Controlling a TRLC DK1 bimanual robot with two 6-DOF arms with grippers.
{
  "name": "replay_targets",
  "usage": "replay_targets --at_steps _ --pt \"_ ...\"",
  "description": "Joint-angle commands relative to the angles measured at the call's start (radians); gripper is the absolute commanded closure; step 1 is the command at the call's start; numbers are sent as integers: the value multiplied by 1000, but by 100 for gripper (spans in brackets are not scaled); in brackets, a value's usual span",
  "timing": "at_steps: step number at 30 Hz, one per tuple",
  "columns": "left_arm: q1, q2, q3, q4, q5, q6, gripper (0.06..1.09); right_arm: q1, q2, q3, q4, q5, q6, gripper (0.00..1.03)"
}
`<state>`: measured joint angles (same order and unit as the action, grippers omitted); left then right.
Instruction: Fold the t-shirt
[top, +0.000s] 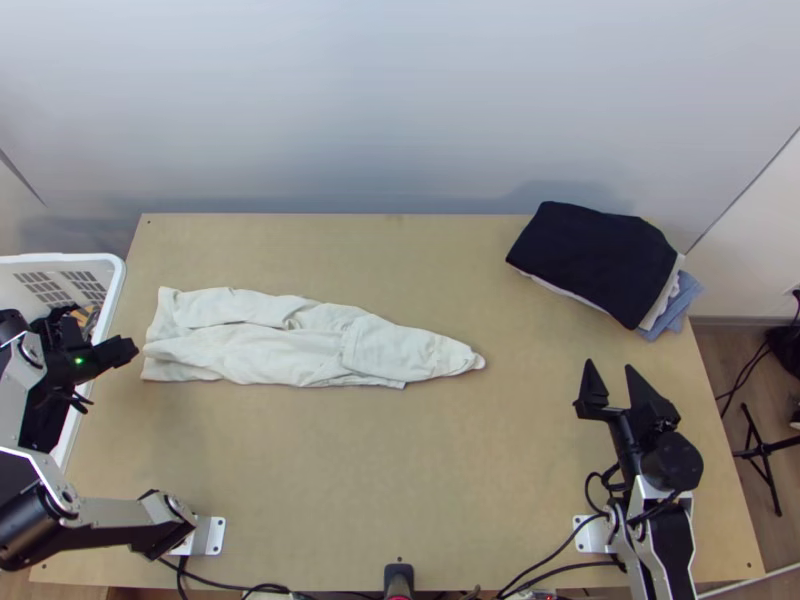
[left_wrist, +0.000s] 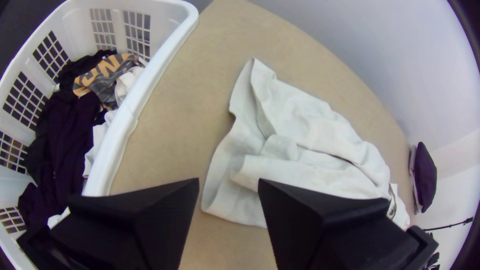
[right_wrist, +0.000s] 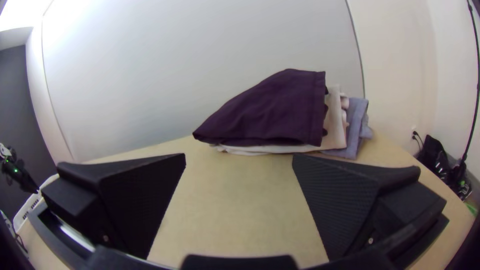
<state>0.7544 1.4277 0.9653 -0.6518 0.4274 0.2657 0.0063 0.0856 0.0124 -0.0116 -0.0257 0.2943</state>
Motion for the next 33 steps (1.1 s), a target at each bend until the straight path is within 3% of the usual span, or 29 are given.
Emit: replay_targets --at_steps 1,11,19,24,29,33 --pt "17 56 46 -43 36 10 39 67 109 74 -48 -2 -44 3" --pt "-12 51 70 -78 36 -6 39 146 510 434 -234 -42 -43 3" --pt "-18 28 78 -103 36 -19 39 227 735 713 -481 -40 -15 3" --pt "-17 17 72 -112 36 -19 39 351 910 848 -631 -39 -66 4" --pt "-18 -1 67 -114 36 -20 39 598 999 910 -657 12 -129 4" --pt "-17 -7 62 -115 36 -20 39 718 1079 911 -645 63 -234 4"
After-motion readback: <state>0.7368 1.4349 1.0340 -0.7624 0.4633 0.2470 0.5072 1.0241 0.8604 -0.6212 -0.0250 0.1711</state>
